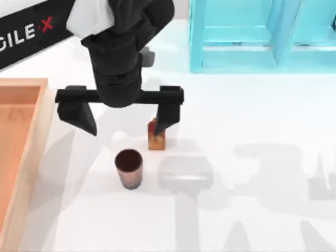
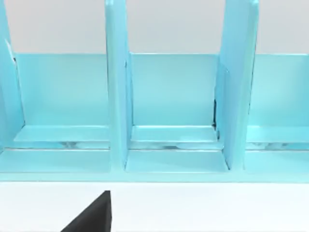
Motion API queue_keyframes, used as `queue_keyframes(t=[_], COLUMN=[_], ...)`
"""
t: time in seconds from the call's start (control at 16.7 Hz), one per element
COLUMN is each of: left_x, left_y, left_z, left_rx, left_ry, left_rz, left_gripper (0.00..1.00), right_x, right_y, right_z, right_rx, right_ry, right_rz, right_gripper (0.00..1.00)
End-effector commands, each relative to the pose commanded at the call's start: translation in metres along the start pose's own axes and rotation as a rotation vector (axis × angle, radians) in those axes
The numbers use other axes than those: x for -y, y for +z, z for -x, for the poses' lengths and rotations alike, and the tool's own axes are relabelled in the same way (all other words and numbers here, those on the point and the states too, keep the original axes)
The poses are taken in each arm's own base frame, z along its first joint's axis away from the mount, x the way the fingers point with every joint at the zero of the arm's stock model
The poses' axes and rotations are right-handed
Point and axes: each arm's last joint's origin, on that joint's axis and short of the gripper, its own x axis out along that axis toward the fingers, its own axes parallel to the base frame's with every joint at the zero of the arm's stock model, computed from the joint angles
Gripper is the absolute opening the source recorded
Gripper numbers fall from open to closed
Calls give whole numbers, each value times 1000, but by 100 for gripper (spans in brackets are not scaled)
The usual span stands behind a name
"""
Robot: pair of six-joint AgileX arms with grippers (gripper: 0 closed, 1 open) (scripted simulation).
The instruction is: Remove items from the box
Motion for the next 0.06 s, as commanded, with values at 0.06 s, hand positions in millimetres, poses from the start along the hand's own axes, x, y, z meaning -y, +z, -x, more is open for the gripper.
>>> queue_keyframes(t=[0.06], left_x=[0], left_y=[0], left_z=[3], left_rx=[2], left_ry=[-1], left_rz=[0], left_gripper=[100], right_x=[0], right_y=[0], right_z=[0], right_rx=[0], right_ry=[0], right_rz=[0], right_gripper=[100])
